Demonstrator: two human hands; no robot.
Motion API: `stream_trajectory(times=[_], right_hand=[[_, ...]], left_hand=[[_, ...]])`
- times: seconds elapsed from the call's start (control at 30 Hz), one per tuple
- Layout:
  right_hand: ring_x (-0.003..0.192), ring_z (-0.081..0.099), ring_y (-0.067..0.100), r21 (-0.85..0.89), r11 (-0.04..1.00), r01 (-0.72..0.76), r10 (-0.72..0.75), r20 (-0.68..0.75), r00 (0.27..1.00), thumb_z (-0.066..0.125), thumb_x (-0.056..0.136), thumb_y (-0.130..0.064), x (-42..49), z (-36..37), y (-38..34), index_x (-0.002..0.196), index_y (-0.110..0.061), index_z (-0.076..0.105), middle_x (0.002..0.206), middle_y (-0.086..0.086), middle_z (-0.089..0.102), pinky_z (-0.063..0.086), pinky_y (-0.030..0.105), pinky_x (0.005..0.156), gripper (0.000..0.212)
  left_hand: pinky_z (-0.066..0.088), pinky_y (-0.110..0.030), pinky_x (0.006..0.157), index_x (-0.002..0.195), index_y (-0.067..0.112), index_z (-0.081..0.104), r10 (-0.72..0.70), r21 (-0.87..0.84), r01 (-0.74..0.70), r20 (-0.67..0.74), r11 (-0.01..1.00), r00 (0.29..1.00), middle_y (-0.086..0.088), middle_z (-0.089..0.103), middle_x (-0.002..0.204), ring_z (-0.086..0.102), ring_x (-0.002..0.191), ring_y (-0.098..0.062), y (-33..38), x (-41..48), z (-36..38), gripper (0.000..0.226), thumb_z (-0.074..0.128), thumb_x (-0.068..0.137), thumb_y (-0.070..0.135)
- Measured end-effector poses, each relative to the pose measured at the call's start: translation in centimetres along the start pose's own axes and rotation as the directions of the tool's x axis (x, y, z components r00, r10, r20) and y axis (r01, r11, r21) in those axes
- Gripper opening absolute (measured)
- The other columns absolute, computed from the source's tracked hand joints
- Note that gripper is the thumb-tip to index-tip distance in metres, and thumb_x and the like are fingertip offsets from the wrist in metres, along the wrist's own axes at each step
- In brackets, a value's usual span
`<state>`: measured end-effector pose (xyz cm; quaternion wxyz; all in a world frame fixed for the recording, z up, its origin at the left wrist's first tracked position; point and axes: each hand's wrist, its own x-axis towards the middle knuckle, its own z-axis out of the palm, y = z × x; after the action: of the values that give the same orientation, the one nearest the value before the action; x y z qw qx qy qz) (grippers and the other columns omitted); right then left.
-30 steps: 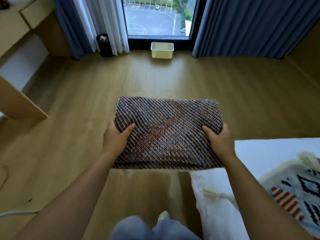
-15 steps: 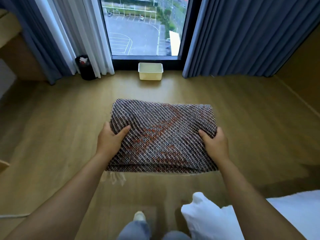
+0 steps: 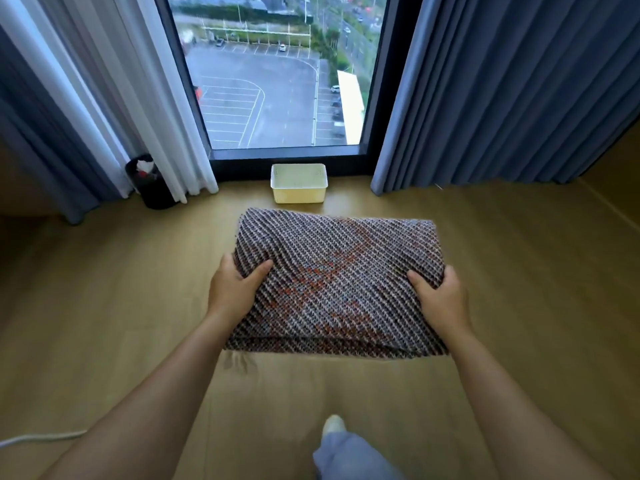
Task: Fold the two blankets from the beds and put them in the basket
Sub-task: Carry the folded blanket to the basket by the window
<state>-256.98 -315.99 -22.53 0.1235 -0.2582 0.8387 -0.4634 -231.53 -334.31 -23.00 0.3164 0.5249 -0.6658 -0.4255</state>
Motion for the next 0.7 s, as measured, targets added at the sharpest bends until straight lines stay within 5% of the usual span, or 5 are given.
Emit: stream_trajectory(times=[0.23,0.47,0.7], right_hand=[[0.065,0.050,0.005,-0.018,0.998,0.054,-0.053,0.062,0.997,0.067,0.081,-0.033,17.6,6.9,-4.1,0.080,-0.019,0.049,0.074,-0.015,0.053,0.038,0.025,0.054,0.023],[0.069,0.051,0.003,-0.014,0.999,0.044,-0.042,0.116,0.992,0.066,0.081,-0.033,33.3,17.3,-7.8,0.085,-0.021,0.050,0.077,-0.017,0.053,0.038,0.023,0.056,0.021],[0.070,0.048,-0.004,0.004,1.000,-0.023,0.023,0.074,0.997,0.065,0.083,-0.032,47.3,25.3,-11.9,0.084,-0.023,0.049,0.077,-0.019,0.052,0.037,0.019,0.054,0.018]], left_hand=[[0.043,-0.022,0.055,0.095,0.022,0.045,-0.041,0.008,0.042,-0.065,0.999,0.997,0.015,0.054,0.083,0.053,0.073,-0.001,2.8,15.8,4.2,0.036,0.065,0.078,0.048],[0.039,-0.029,0.069,0.098,0.018,0.044,-0.032,0.028,0.034,-0.087,0.999,0.996,0.005,0.055,0.091,0.052,0.082,-0.016,2.4,33.8,7.0,0.031,0.054,0.087,0.046],[0.037,-0.031,0.063,0.096,0.013,0.044,-0.046,0.105,0.048,-0.016,0.993,0.999,0.002,0.054,0.088,0.051,0.080,-0.018,4.3,53.0,10.3,0.032,0.049,0.090,0.044]])
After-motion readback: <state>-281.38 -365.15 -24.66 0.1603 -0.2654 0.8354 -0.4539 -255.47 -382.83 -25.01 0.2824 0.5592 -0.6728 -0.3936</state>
